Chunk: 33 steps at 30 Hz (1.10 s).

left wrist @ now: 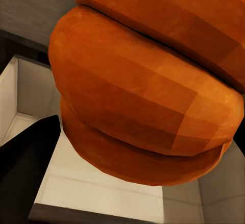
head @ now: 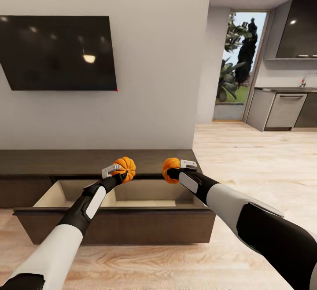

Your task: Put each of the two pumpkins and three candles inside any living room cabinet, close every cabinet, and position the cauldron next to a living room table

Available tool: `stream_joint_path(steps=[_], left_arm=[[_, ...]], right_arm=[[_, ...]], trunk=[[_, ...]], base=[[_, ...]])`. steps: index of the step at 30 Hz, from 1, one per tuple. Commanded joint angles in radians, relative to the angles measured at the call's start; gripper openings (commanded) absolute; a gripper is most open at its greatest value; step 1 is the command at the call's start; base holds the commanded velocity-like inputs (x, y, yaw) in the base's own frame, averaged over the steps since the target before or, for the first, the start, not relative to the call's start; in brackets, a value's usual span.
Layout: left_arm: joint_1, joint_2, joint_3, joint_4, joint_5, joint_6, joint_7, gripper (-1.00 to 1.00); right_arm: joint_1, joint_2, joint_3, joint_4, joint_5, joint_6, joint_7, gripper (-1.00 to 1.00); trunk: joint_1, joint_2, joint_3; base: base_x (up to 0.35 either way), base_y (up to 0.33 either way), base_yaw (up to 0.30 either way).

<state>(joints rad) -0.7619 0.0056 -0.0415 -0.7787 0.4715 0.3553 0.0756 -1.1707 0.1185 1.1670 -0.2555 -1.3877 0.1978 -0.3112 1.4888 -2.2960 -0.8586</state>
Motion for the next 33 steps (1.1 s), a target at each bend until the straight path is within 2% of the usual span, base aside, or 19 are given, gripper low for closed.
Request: stream_joint_path(steps=[1, 29, 33], left_arm=[[-0.001, 0.001, -0.004, -0.002, 0.01, 0.004, 0.009, -1.0], [-0.001, -0.001, -0.006, 0.002, 0.012, 0.004, 0.009, -1.0], [-0.001, -0.001, -0.007, 0.002, 0.012, 0.004, 0.009, -1.0]], right_arm=[[-0.001, 0.0, 0.005, -0.002, -0.001, 0.003, -0.009, -1.0], [-0.001, 0.0, 0.005, -0.004, 0.003, -0.007, -0.005, -1.0], [-0.001, 0.0, 0.005, -0.004, 0.003, -0.008, -0.006, -1.0]], trunk=[[0.004, -0.008, -0.004], [0.111, -0.204, -0.092], [0.113, -0.205, -0.107]], base=[[0.0, 0.0, 0.0], [0.0, 0.0, 0.0], [0.0, 0.0, 0.0]])
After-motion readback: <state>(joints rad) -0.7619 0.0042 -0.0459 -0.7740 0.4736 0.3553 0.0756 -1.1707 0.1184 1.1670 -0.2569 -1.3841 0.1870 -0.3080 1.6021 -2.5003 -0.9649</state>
